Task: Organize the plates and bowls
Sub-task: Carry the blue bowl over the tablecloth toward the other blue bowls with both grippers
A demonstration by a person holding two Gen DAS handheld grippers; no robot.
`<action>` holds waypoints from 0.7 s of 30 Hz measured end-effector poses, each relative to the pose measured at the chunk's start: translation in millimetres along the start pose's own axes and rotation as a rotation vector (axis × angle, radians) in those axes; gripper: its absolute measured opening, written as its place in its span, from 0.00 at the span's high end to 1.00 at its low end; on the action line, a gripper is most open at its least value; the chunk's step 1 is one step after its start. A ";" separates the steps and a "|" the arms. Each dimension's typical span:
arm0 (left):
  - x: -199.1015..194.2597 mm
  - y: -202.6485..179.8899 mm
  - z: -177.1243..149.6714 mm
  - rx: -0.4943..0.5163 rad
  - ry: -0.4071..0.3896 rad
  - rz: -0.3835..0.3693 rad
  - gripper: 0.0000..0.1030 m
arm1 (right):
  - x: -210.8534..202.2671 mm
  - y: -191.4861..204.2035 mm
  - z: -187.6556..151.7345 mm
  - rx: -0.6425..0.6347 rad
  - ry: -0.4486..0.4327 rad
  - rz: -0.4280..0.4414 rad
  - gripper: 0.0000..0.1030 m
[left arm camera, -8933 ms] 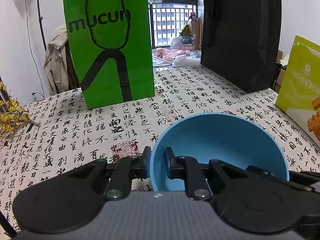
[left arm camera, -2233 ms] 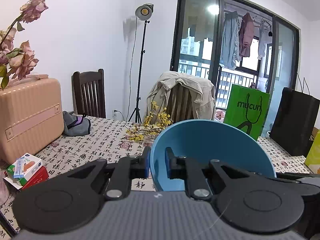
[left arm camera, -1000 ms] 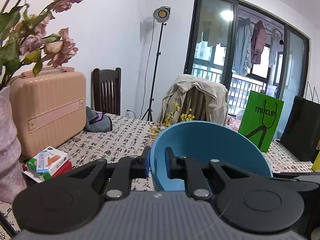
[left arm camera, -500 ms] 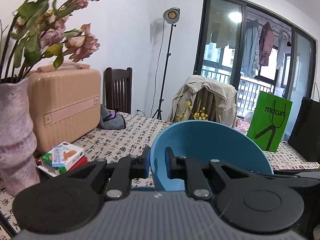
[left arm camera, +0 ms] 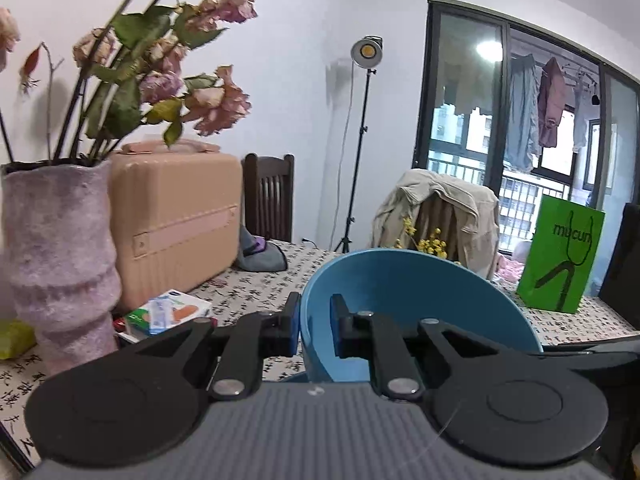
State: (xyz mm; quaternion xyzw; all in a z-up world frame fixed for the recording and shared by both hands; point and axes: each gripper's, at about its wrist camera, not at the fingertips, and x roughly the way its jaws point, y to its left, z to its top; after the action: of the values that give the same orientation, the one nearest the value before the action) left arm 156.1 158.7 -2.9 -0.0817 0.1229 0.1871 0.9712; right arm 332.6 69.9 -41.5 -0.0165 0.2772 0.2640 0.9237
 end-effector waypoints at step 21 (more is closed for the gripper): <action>7.4 23.8 -28.3 -0.024 0.074 0.042 0.85 | 27.9 18.1 -20.5 -0.107 0.078 0.049 0.87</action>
State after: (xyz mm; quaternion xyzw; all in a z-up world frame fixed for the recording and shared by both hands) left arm 147.7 177.2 -34.6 -0.0975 0.1583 0.2057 0.9608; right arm 333.1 95.2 -71.3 -0.0693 0.2986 0.3002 0.9033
